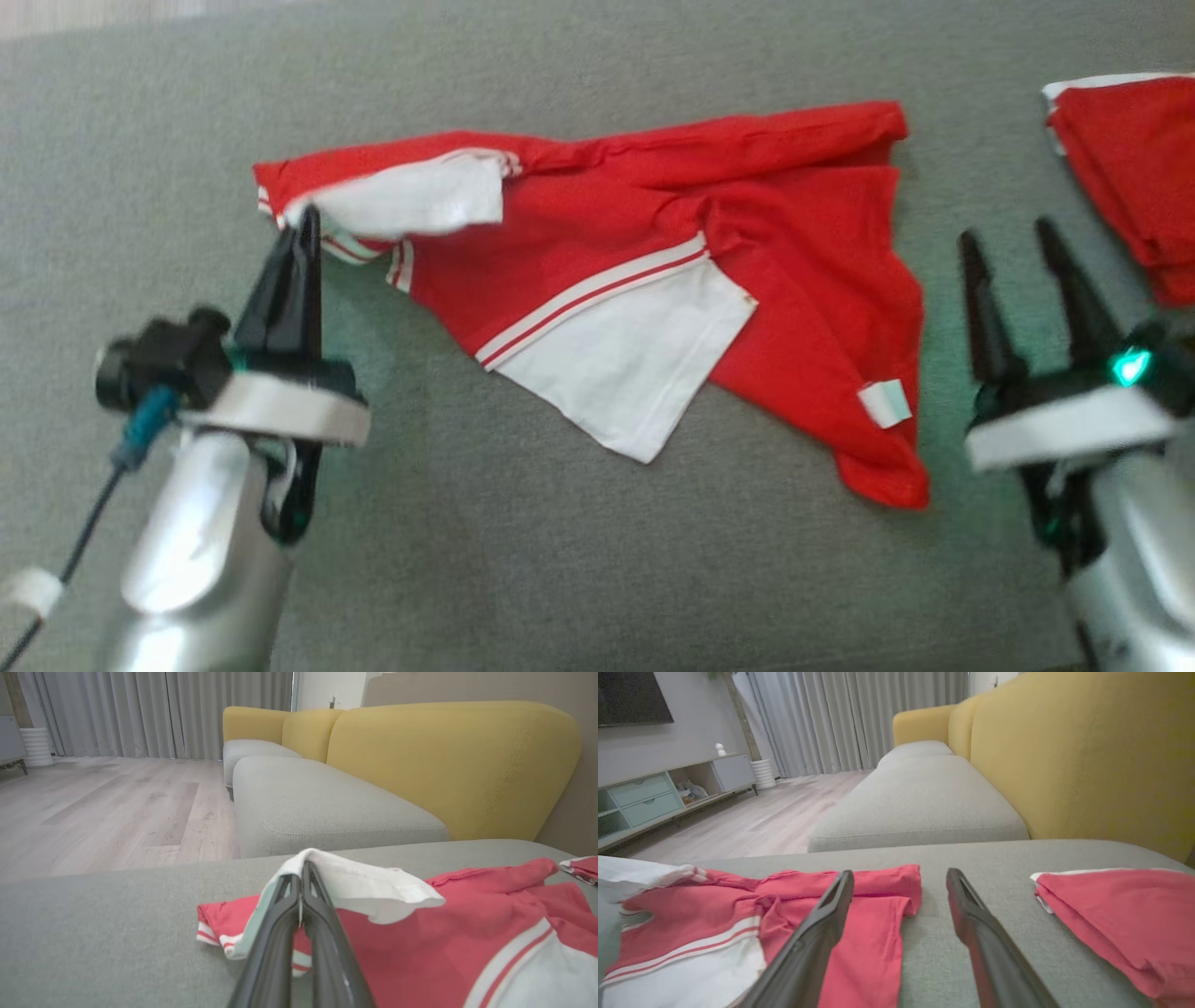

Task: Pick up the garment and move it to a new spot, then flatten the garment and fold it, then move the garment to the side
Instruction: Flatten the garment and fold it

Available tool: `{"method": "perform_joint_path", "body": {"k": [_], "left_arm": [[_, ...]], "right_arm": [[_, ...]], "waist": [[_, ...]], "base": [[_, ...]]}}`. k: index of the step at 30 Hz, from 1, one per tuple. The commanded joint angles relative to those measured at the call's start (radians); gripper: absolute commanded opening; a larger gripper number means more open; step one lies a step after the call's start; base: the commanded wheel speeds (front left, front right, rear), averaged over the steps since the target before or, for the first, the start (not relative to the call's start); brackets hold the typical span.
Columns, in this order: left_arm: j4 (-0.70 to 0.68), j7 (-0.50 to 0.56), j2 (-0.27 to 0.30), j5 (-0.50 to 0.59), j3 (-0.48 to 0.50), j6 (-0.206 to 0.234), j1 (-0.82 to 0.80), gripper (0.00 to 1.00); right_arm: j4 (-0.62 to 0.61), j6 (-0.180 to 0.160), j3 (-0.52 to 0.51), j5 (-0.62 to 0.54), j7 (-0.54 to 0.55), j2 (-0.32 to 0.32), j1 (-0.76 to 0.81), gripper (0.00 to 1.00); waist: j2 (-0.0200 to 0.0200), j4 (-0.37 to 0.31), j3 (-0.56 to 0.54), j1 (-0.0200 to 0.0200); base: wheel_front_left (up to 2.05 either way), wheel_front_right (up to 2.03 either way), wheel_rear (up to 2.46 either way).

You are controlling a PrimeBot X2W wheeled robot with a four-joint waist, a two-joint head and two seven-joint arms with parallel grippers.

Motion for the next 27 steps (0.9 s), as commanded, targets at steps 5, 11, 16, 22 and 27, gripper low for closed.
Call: {"method": "perform_joint_path", "body": {"k": [5,11,16,22,27], "left_arm": [[-0.046,0.001,0.031,0.011,0.009,-0.003,-0.102,0.00],[-0.036,0.000,0.025,0.016,-0.011,-0.003,-0.126,0.00],[-0.031,-0.002,0.013,0.016,-0.024,-0.004,-0.145,0.00],[-0.030,-0.003,0.005,0.015,-0.029,-0.004,-0.160,0.00],[-0.030,-0.004,0.002,0.015,-0.027,-0.004,-0.162,0.00]], "right_arm": [[0.138,0.007,0.115,0.306,0.123,-0.136,-0.212,1.00],[0.168,0.007,0.222,0.619,0.296,-0.255,-0.337,1.00],[0.184,0.007,0.271,0.785,0.391,-0.328,-0.390,1.00],[0.212,0.007,0.313,0.848,0.417,-0.373,-0.434,1.00],[0.237,0.007,0.356,0.887,0.421,-0.394,-0.460,1.00]], "waist": [[0.0000,0.047,0.052,-0.0001],[0.0000,0.082,0.079,-0.0001],[0.0000,0.108,0.105,-0.0001],[0.0000,0.126,0.127,-0.0001],[0.0000,0.134,0.139,-0.0001]], "base": [[0.00,0.00,0.00],[0.00,0.00,0.00],[0.00,0.00,0.00],[0.00,0.00,0.00],[0.00,0.00,0.00]]}}
